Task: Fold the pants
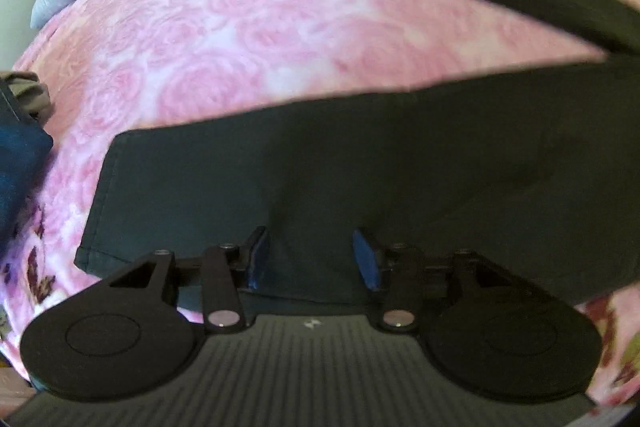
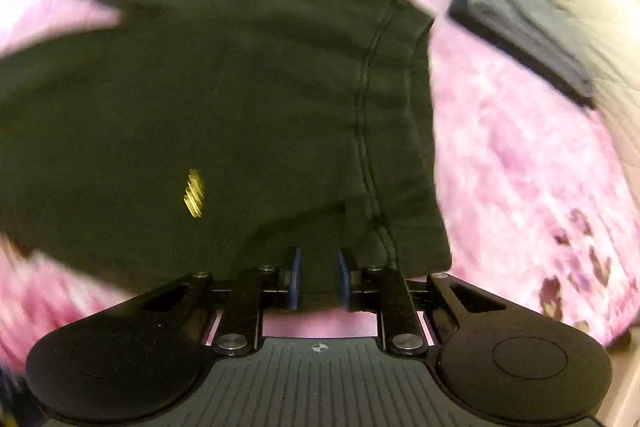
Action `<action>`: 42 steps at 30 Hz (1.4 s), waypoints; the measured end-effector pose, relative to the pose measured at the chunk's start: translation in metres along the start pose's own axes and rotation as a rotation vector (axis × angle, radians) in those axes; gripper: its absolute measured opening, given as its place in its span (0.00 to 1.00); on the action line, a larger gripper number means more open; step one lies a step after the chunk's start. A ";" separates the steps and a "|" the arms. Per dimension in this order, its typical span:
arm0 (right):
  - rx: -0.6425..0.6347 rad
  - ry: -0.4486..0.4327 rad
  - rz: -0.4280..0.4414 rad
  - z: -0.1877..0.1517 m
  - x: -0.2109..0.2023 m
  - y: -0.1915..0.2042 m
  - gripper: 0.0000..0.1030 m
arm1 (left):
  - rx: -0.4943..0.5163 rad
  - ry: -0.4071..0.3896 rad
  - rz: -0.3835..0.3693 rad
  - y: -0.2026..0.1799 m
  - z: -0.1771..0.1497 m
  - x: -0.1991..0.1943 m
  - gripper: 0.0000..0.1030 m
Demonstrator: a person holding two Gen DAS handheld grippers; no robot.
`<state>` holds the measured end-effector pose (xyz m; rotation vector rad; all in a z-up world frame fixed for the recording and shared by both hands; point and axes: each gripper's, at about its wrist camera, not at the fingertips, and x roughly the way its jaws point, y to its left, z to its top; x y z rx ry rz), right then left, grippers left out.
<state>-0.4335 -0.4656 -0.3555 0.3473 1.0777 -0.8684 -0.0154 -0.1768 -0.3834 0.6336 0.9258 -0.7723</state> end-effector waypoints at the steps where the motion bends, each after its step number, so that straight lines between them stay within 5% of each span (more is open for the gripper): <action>1: 0.031 -0.038 0.024 0.007 -0.005 0.010 0.15 | -0.011 -0.024 -0.030 0.005 0.003 -0.004 0.36; 4: 0.064 -0.050 0.053 0.016 0.007 0.039 0.15 | 0.027 -0.070 -0.070 0.005 0.007 -0.004 0.37; 7: -0.004 0.042 -0.024 -0.006 0.035 0.067 0.16 | -0.001 -0.009 -0.049 0.011 -0.001 0.015 0.38; 8: -0.019 -0.011 -0.049 -0.018 0.029 0.072 0.18 | -0.033 0.019 -0.039 0.018 -0.007 0.020 0.41; 11: -0.059 0.022 -0.090 -0.035 0.017 0.079 0.20 | -0.080 0.027 -0.037 0.028 -0.021 0.009 0.42; 16: 0.003 0.178 -0.031 -0.027 -0.010 0.066 0.22 | -0.128 0.109 -0.013 0.024 -0.027 -0.023 0.42; 22: 0.146 0.125 0.133 -0.015 -0.099 0.028 0.31 | -0.097 0.095 -0.057 -0.017 -0.017 -0.117 0.45; 26: 0.078 0.052 0.184 -0.007 -0.167 0.025 0.59 | -0.096 0.047 -0.099 -0.044 -0.017 -0.192 0.57; 33: 0.013 -0.071 0.267 -0.014 -0.269 0.025 0.68 | -0.096 -0.050 -0.080 -0.074 -0.031 -0.293 0.64; 42: -0.017 -0.111 0.305 -0.030 -0.321 0.023 0.70 | -0.076 -0.146 -0.085 -0.099 -0.046 -0.368 0.72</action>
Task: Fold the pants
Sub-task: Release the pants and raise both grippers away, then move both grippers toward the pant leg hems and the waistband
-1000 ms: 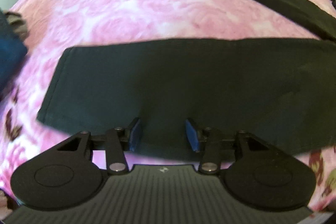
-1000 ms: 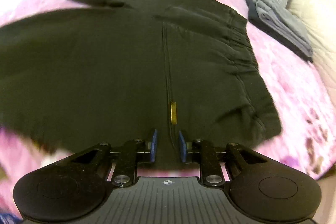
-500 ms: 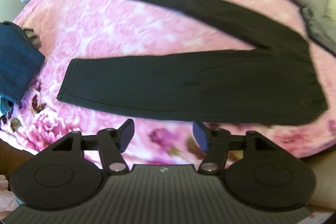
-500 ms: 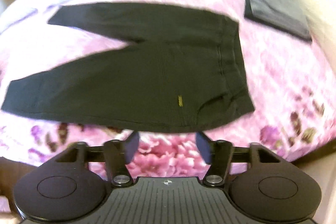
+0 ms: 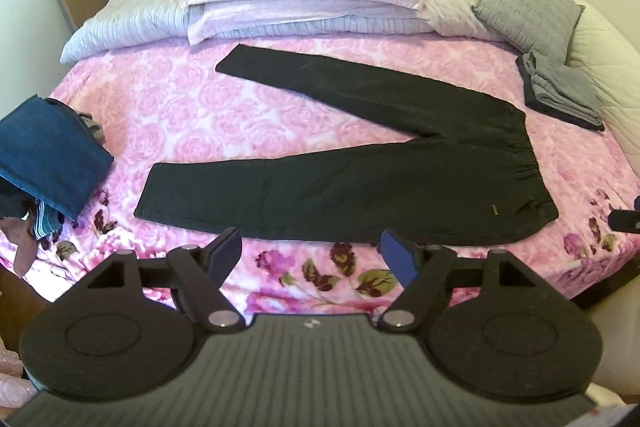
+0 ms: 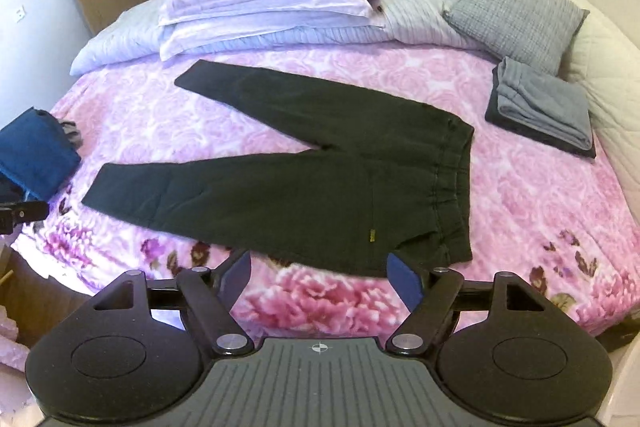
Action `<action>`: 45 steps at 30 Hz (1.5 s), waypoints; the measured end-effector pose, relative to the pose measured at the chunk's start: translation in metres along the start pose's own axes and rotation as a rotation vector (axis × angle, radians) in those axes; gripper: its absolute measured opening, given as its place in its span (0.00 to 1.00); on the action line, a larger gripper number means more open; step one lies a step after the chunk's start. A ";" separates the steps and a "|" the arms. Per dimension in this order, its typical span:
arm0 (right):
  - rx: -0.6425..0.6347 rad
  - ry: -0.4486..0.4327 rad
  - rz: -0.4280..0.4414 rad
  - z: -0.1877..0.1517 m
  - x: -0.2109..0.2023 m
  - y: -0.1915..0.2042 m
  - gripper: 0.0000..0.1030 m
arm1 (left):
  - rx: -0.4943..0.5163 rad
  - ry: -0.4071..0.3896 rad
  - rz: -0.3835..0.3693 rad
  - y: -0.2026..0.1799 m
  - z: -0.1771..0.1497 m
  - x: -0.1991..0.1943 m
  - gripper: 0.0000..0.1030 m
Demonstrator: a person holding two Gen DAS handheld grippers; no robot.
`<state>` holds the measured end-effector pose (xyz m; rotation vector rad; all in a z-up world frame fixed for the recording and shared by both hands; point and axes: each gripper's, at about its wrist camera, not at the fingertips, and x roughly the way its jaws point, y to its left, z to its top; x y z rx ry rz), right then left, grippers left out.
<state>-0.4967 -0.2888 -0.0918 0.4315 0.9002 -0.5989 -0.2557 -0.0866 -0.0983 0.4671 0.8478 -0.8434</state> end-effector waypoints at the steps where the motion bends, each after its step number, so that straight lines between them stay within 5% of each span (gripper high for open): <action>1: 0.001 0.004 0.006 -0.003 -0.001 0.001 0.70 | 0.003 0.000 0.000 -0.001 -0.003 -0.003 0.72; 29: -0.011 0.047 0.040 -0.029 -0.007 0.009 0.70 | 0.020 0.039 0.025 -0.020 -0.029 -0.026 0.72; 45: -0.021 0.064 0.038 -0.013 0.007 0.023 0.70 | 0.009 0.065 0.009 -0.009 -0.025 -0.012 0.72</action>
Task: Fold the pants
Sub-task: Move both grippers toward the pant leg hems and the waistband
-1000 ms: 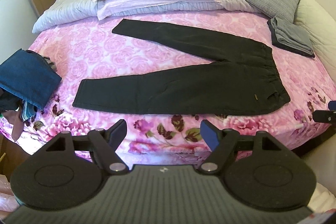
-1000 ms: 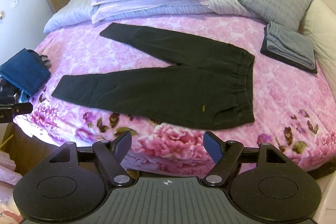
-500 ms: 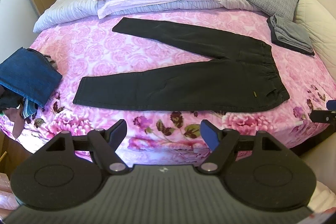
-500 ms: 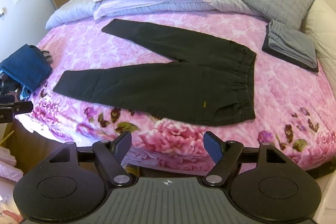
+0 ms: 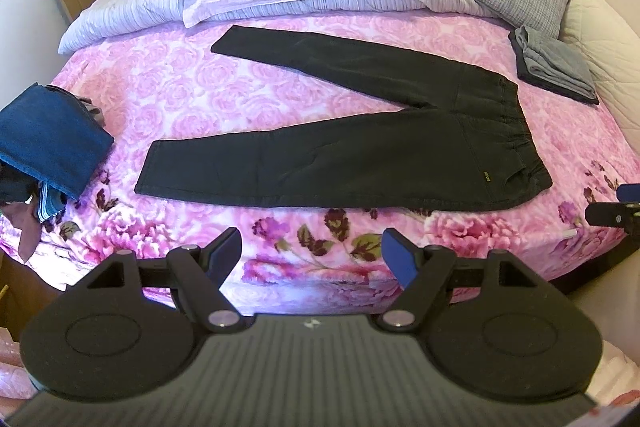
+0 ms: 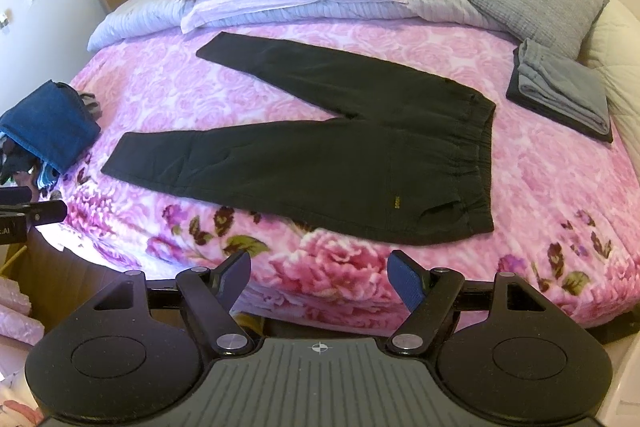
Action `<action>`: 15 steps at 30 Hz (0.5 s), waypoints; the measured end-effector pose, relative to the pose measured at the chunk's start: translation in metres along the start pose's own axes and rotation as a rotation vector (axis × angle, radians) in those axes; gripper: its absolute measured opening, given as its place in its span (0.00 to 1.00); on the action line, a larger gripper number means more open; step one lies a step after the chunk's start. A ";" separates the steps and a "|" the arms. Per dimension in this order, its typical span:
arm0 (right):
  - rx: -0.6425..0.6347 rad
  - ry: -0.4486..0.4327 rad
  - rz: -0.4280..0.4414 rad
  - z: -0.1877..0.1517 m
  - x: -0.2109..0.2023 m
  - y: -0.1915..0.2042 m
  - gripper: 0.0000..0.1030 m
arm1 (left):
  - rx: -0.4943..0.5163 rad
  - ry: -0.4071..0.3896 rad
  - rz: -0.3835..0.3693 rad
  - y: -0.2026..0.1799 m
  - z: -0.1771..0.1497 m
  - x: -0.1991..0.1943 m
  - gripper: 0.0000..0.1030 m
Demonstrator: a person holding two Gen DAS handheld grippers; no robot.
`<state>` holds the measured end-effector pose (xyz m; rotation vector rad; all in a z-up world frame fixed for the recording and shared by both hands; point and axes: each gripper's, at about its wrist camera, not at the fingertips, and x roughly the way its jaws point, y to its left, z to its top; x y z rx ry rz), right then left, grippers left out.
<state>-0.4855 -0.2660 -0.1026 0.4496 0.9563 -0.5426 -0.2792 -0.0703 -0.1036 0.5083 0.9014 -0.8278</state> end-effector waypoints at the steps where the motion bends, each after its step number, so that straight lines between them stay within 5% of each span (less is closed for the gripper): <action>1: 0.004 0.003 -0.002 0.004 0.003 0.002 0.70 | 0.002 0.003 -0.002 0.003 0.003 0.003 0.72; 15: 0.083 0.016 -0.056 0.086 0.065 0.049 0.70 | 0.090 0.023 -0.076 0.061 0.096 0.071 0.72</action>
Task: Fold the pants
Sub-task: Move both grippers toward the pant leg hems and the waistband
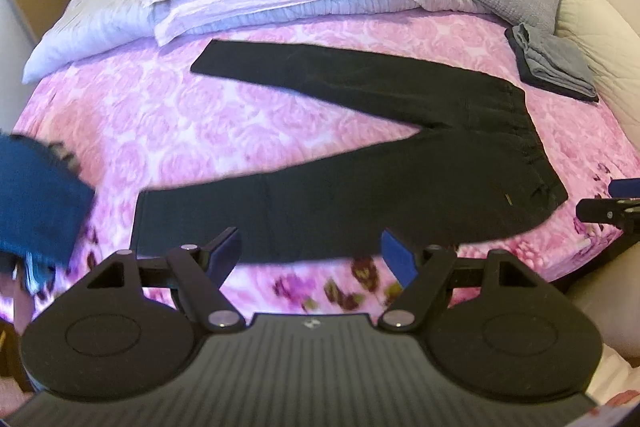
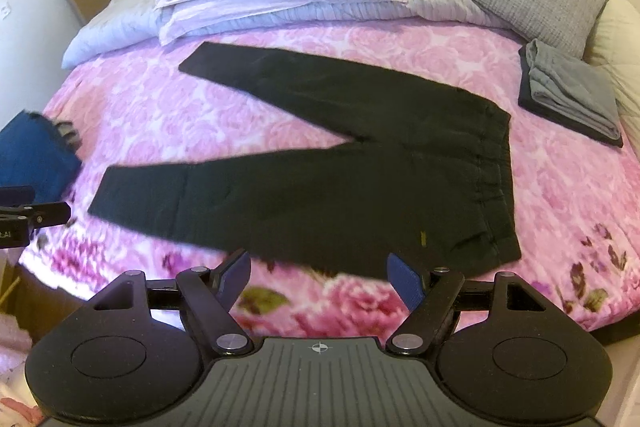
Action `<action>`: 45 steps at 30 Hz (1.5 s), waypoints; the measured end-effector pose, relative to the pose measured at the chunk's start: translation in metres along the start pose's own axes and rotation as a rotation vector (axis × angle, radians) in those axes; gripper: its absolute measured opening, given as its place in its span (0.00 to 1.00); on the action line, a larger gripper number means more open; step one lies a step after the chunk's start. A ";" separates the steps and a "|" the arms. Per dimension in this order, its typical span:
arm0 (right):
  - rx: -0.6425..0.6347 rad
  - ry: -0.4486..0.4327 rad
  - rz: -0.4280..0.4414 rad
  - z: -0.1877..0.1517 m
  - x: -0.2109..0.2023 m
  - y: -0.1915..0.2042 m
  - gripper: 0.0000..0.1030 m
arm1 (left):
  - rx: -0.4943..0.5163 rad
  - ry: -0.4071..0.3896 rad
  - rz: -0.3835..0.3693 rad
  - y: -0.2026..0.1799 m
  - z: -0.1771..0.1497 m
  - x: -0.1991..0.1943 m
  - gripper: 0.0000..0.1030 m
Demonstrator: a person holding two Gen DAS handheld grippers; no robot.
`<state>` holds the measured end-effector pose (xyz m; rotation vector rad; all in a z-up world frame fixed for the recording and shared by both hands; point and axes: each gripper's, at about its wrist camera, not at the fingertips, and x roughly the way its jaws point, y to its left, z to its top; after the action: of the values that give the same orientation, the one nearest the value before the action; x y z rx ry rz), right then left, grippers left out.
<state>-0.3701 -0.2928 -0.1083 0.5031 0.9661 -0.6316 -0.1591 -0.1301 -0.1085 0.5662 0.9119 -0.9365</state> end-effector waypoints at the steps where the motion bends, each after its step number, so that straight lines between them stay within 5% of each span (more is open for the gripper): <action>1: 0.009 -0.004 -0.007 0.007 0.004 0.005 0.70 | 0.012 -0.002 -0.009 0.005 0.009 0.005 0.72; 12: 0.219 -0.006 -0.120 0.046 0.031 0.012 0.70 | 0.189 0.004 -0.128 0.039 0.086 0.072 0.72; 23: 0.377 0.077 -0.163 0.037 0.063 -0.033 0.70 | 0.274 0.109 -0.196 0.032 0.114 0.151 0.72; 29: 0.356 0.113 -0.157 0.046 0.111 -0.076 0.70 | 0.246 0.152 -0.235 0.036 0.123 0.205 0.72; 35: 0.233 0.126 -0.096 0.075 0.200 -0.133 0.70 | 0.251 0.113 -0.272 0.022 0.145 0.285 0.69; 38: 0.147 0.112 -0.081 0.105 0.252 -0.162 0.69 | 0.307 0.078 -0.308 0.004 0.167 0.336 0.59; 45: -0.084 -0.009 -0.017 0.206 0.340 -0.213 0.64 | 0.547 -0.081 -0.384 -0.039 0.254 0.448 0.53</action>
<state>-0.2534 -0.6685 -0.3290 0.4173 0.9850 -0.6054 0.0375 -0.5349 -0.3626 0.8229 0.6973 -1.5679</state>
